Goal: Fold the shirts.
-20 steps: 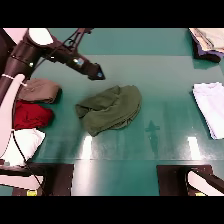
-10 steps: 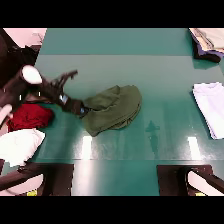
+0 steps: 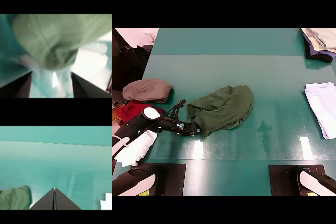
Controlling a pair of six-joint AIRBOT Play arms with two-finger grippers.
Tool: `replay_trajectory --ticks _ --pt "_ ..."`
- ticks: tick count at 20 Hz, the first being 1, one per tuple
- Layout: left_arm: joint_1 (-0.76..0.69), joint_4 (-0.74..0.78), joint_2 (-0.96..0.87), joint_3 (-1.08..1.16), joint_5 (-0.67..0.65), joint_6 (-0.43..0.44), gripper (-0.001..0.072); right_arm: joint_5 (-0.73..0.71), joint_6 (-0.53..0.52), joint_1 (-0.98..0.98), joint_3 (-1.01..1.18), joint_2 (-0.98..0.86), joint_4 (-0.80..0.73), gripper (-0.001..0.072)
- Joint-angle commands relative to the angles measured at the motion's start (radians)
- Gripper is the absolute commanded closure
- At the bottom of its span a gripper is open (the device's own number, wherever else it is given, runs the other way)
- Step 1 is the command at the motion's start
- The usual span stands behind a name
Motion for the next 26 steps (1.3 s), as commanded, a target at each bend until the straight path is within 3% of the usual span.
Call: replay_trajectory --ticks 1,3,4,6,12,17,18,19,20,26 --pt "-0.062 -0.084 0.003 -0.037 0.148 0.017 0.0156 0.001 0.0 0.001 0.001 0.0 0.002 0.0692" --pt "-0.117 -0.112 0.003 -0.037 0.204 0.016 0.0157 0.001 0.0 0.001 0.001 0.0 0.001 0.0693" --pt "-0.132 -0.134 0.003 -0.033 0.204 0.016 0.0269 0.001 0.0 0.001 0.001 0.0 0.001 0.0693" --pt "-0.133 -0.151 0.004 -0.013 0.17 0.017 0.0686 0.003 0.0 0.001 0.001 0.0 0.001 0.0692" --pt "-0.082 -0.109 0.048 0.375 -0.093 0.016 0.0682 0.123 0.0 0.001 -0.019 0.001 0.001 0.0692" --pt "0.016 0.006 0.082 0.881 -0.195 0.014 0.0682 0.175 0.0 0.002 -0.307 0.002 0.095 0.0691" --pt "0.017 0.029 0.082 0.941 -0.19 0.013 0.0682 0.161 0.0 0.002 -0.389 0.002 0.147 0.0629" --pt "0.016 0.048 0.082 0.988 -0.186 0.012 0.0682 0.134 0.0 0.002 -0.487 0.002 0.212 0.038" --pt "0.016 0.056 0.082 1.013 -0.185 0.011 0.0682 0.103 0.0 0.002 -0.581 0.002 0.274 0.0202" --pt "0.016 0.134 0.069 1.022 -0.204 -0.048 0.0682 -0.233 -0.053 0.18 -1.055 -0.004 0.457 0.0187"
